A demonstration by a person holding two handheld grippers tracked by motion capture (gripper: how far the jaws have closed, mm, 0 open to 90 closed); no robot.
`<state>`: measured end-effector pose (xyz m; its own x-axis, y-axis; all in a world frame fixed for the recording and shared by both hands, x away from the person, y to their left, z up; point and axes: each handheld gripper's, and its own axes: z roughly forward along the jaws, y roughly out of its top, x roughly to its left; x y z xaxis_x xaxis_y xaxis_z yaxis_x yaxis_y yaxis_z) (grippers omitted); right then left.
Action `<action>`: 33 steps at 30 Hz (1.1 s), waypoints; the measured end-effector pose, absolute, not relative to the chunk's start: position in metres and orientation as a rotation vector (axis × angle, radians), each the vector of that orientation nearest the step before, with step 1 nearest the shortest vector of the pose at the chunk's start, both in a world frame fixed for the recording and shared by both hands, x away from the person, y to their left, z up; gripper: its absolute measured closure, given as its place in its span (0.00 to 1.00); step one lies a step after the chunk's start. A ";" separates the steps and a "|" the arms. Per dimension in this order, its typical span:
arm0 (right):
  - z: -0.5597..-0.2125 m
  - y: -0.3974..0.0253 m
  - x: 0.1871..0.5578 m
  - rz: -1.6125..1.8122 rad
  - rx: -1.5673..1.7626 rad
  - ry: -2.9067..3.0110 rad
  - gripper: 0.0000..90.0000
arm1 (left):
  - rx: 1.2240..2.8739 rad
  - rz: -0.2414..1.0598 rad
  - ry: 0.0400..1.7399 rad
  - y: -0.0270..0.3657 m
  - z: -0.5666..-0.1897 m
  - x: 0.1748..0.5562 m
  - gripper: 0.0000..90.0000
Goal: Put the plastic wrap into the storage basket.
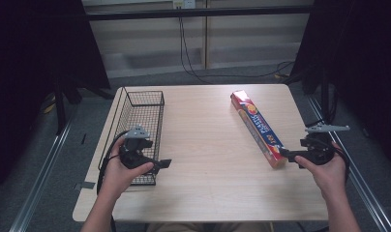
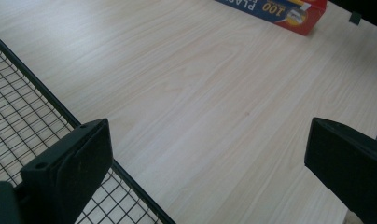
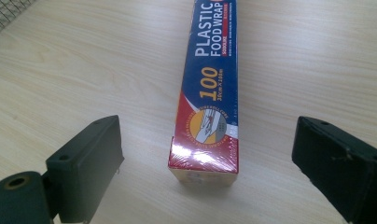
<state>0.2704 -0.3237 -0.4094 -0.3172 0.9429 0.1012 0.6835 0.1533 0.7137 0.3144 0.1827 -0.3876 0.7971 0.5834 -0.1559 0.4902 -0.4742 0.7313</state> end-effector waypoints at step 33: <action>-0.436 -0.297 0.356 0.590 1.790 2.239 0.14 | 2.190 0.176 0.782 0.176 -0.385 0.317 0.01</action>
<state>0.3558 -0.2970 -0.4357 -0.2373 0.9681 0.0808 0.8822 0.1799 0.4352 0.3168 0.1758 -0.3848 0.8003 0.5868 -0.1228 0.4775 -0.5000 0.7225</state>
